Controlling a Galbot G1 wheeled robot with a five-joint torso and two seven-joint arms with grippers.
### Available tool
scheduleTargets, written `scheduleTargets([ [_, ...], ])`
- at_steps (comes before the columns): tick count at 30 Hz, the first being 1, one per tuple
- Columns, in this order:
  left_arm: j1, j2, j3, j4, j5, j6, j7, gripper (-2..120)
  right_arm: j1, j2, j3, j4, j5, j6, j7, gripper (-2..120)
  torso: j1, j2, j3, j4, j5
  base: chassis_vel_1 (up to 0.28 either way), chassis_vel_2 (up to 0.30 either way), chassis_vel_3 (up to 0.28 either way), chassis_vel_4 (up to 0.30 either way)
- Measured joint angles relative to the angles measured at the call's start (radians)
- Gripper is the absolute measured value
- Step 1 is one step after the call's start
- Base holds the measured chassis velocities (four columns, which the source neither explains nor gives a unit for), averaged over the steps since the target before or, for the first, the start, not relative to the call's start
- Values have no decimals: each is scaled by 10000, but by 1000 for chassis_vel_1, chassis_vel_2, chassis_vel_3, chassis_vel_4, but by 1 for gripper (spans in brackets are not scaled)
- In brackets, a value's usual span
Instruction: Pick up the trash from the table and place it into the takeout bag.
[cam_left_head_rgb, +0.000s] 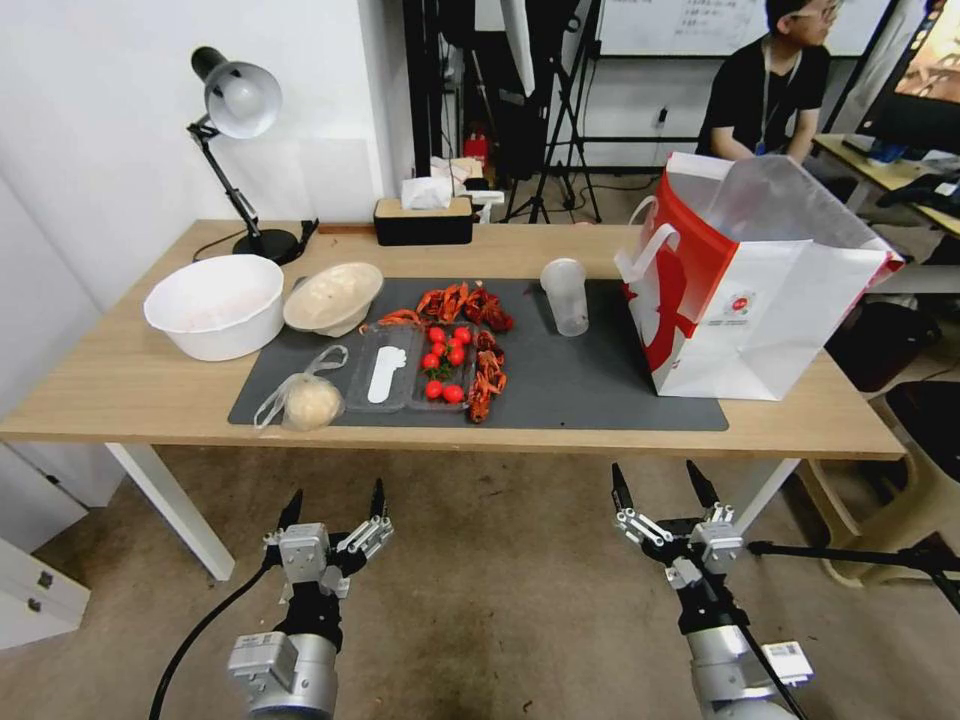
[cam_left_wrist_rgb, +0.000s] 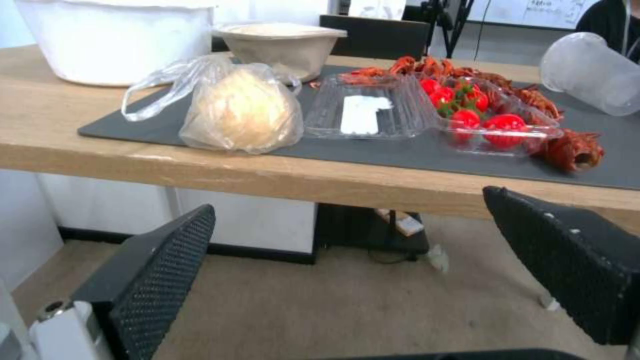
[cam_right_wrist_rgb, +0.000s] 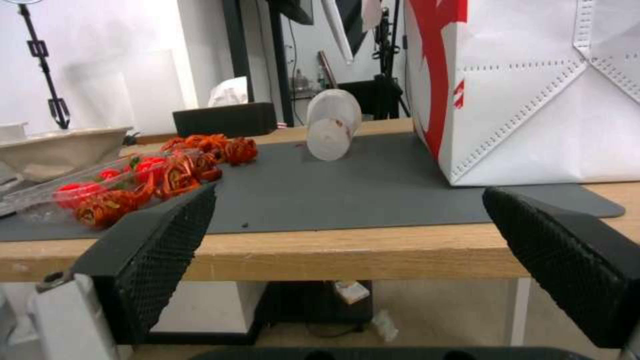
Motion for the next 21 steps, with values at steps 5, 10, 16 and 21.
scheduleTargets([
  [5,45,6,29,-46,8,0,6,100,-10,134,-37,-24,-59,13,5,100,2,-1,1,1,0,0,0,0,0],
  [10,46,21,-2,-64,-42,-16,7,100,-17,245,-58,-39,-185,14,14,100,1,-2,1,0,1,0,0,0,0],
  [16,46,5,9,-27,-44,-52,8,100,11,307,-71,50,-231,12,20,100,1,-1,1,0,0,0,0,0,0],
  [21,38,-9,9,30,-44,-93,14,100,47,309,-133,117,-298,-49,5,100,2,-1,1,0,1,0,0,0,0],
])
